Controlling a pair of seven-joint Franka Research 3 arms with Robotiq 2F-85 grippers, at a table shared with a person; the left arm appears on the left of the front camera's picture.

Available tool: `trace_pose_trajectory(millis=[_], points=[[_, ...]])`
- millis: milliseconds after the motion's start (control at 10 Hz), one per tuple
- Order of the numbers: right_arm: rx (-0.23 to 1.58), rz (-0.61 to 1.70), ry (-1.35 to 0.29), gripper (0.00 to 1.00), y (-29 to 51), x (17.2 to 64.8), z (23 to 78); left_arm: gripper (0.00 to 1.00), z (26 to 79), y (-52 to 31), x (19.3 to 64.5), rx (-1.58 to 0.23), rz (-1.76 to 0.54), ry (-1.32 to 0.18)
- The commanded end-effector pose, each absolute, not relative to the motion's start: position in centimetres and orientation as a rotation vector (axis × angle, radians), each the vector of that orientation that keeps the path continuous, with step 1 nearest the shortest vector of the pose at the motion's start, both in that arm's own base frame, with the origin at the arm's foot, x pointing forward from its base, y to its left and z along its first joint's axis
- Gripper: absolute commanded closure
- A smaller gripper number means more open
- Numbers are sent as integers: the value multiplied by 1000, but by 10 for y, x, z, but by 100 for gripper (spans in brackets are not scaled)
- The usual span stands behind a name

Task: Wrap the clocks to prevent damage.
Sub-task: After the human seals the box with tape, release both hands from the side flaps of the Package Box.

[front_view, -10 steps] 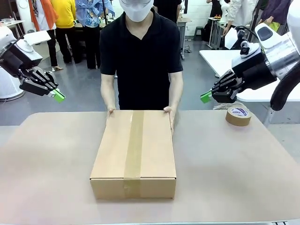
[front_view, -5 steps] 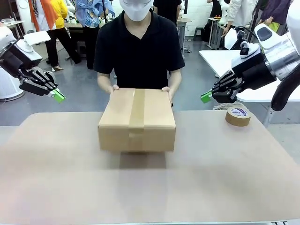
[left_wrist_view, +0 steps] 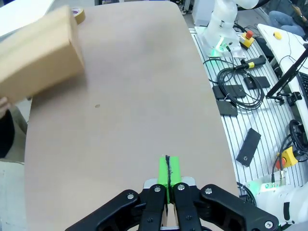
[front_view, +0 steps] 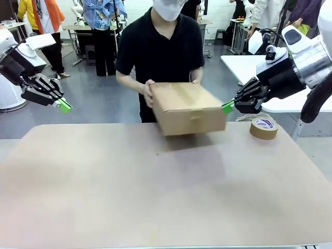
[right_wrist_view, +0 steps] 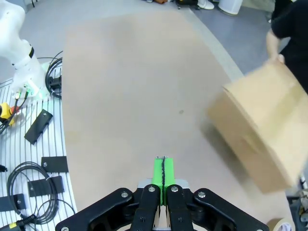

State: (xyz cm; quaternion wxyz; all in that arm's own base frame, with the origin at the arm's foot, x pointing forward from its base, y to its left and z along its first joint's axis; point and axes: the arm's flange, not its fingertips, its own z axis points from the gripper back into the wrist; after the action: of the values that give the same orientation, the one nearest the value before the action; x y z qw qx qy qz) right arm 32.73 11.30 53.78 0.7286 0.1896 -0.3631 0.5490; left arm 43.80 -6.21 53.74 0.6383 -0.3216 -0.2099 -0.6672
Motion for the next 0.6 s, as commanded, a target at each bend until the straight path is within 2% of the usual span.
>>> trace_pose_trajectory(millis=[0, 500], points=[[405, 1195, -782, 99, 114, 326, 533, 100, 540, -63, 441, -733, -1526, -487], [405, 1195, -782, 99, 114, 326, 533, 100, 537, -62, 438, -734, -1523, -479]])
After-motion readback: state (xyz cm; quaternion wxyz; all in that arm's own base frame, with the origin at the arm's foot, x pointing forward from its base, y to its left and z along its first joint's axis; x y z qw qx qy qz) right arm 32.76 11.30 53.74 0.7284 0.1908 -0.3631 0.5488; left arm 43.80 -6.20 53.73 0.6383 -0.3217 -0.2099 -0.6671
